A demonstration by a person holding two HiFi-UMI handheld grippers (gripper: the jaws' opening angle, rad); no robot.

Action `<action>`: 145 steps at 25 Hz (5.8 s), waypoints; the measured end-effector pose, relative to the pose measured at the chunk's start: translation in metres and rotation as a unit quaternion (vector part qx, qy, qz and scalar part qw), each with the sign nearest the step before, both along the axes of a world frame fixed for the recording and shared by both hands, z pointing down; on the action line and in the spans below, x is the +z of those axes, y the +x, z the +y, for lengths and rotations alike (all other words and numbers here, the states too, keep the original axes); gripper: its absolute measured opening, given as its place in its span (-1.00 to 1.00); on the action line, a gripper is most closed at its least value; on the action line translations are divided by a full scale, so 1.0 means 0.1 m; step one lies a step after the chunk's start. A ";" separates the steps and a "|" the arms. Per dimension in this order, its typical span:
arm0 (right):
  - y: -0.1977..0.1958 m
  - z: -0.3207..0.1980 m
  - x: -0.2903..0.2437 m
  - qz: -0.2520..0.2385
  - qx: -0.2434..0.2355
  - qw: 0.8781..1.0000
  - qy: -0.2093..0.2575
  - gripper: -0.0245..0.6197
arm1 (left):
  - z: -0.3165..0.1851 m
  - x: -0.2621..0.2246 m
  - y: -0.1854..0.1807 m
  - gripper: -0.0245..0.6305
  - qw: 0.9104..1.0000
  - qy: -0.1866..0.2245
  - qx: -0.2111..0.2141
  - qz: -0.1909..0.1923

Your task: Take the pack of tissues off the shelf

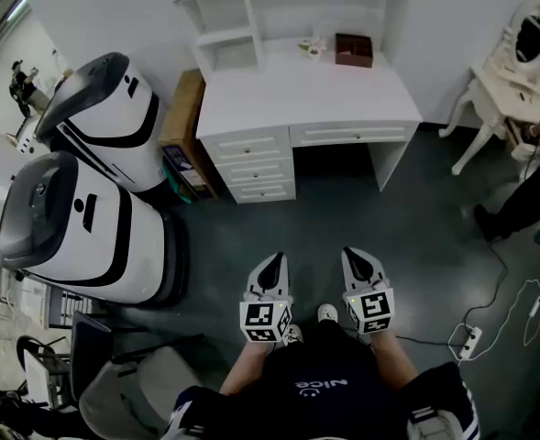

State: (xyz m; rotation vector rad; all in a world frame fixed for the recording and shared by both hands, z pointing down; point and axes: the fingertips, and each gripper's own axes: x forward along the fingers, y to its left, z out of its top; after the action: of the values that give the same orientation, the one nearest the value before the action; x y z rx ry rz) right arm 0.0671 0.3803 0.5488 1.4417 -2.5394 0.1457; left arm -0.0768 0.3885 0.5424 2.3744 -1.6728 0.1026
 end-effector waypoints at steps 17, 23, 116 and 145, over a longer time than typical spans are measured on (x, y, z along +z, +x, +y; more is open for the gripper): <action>0.33 -0.45 -0.10 -0.031 -0.014 0.999 0.012 0.27 | -0.37 0.00 0.45 0.11 0.999 -0.004 0.038 0.010; 0.63 -0.67 -0.07 -0.029 -0.016 0.999 0.009 0.28 | -0.53 0.02 0.71 0.11 1.000 -0.005 0.025 0.013; -0.19 -7.48 -0.22 -0.023 -0.114 0.992 -0.047 0.21 | -6.88 0.01 0.01 0.11 0.996 -0.011 -0.083 -0.006; -0.81 -8.01 -3.12 -0.079 -0.095 0.969 0.214 0.16 | -7.41 -0.47 -0.49 0.11 0.998 -0.030 -0.044 -0.024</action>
State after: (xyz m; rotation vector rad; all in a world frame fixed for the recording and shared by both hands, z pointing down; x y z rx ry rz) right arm -0.0143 -0.4208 0.2371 1.3485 -2.9552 -0.3543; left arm -0.1263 -0.3530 0.4955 2.2683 -1.7670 0.1926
